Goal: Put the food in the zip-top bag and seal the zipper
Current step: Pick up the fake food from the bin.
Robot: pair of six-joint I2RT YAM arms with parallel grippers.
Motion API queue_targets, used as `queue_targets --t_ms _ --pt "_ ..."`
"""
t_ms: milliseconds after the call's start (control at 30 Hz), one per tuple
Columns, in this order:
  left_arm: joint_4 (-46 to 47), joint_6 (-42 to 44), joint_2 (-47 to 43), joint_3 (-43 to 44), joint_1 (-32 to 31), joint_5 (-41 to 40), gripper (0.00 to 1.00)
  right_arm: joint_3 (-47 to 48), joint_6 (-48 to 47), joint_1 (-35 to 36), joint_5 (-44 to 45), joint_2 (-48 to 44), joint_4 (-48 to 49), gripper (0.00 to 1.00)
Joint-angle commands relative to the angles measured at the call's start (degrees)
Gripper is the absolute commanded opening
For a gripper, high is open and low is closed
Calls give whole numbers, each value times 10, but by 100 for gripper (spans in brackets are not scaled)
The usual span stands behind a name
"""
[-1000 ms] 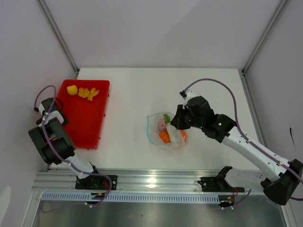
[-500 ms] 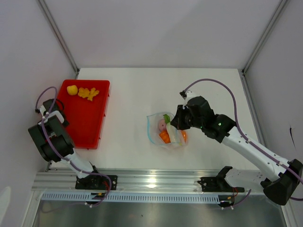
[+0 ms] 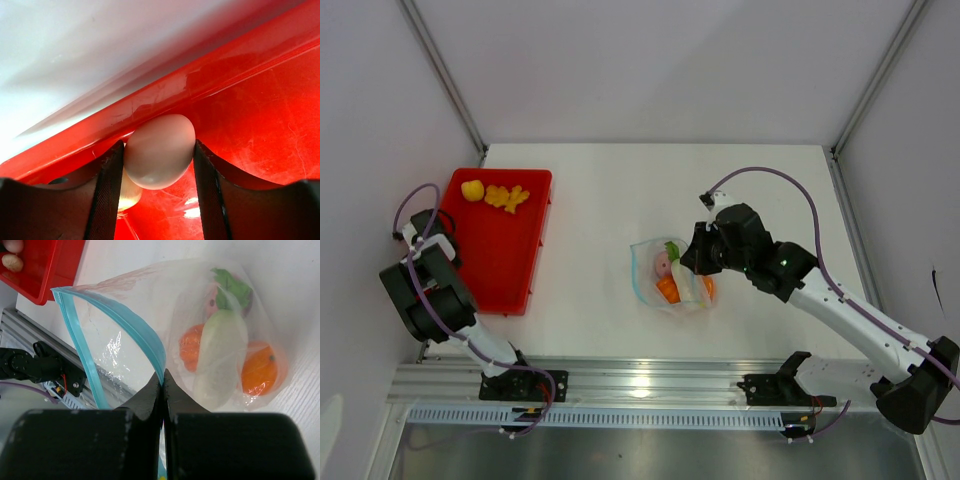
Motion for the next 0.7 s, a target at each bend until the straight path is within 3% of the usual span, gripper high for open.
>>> queue_targets --t_ms 0,67,133,367,533,667 --pt "6 -4 -22 4 7 8 29 -3 -3 -3 -5 -10 20 0" --pt "-7 0 -30 7 6 12 9 -4 -2 -3 -6 -11 21 0" --pt "-19 -3 -40 15 7 13 1 -4 1 -3 -6 -11 21 0" --pt "-37 -43 -135 -4 -14 45 1 -6 10 -3 -11 -9 32 0" --pt "-36 -57 -213 -14 -74 43 1 -2 16 -3 -11 -6 33 0" --pt "-11 -76 -309 -38 -87 145 1 4 13 -3 0 -6 20 0"
